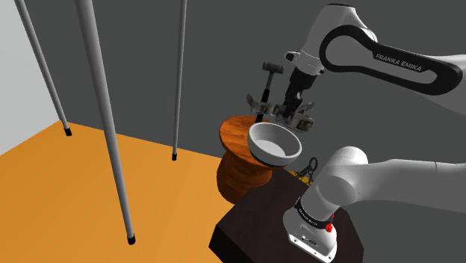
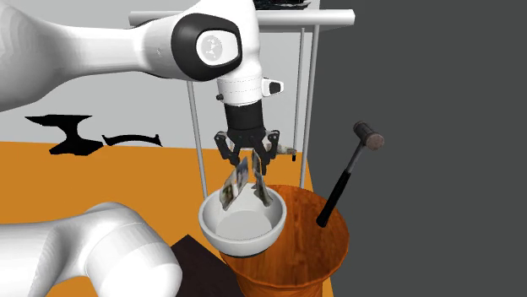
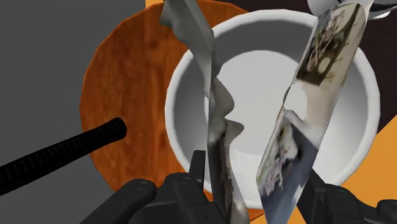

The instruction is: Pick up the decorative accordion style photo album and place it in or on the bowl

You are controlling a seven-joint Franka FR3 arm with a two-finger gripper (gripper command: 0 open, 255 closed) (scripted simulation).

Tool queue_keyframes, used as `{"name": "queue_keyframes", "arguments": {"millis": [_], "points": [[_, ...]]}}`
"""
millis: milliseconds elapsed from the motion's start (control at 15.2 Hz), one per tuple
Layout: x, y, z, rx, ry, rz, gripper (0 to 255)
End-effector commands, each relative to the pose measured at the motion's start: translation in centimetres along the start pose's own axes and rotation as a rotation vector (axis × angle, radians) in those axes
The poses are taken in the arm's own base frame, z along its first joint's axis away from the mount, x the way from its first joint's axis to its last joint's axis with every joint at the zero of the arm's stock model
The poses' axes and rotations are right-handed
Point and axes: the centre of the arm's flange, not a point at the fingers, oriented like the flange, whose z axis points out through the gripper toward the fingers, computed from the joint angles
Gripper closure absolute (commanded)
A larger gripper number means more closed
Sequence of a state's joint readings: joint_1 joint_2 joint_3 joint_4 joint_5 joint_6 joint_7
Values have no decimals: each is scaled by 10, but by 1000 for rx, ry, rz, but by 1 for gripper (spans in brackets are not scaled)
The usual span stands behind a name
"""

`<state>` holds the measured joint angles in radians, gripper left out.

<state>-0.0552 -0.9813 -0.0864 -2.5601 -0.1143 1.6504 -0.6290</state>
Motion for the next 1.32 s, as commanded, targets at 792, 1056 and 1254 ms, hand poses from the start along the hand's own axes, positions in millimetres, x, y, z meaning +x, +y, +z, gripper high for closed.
{"name": "queue_keyframes", "arguments": {"millis": [792,1056,1254], "points": [[-34,-34,22,61,-65,-10,0],[-34,-34,22,61,-65,-10,0],[-34,-34,22,61,-65,-10,0]]}}
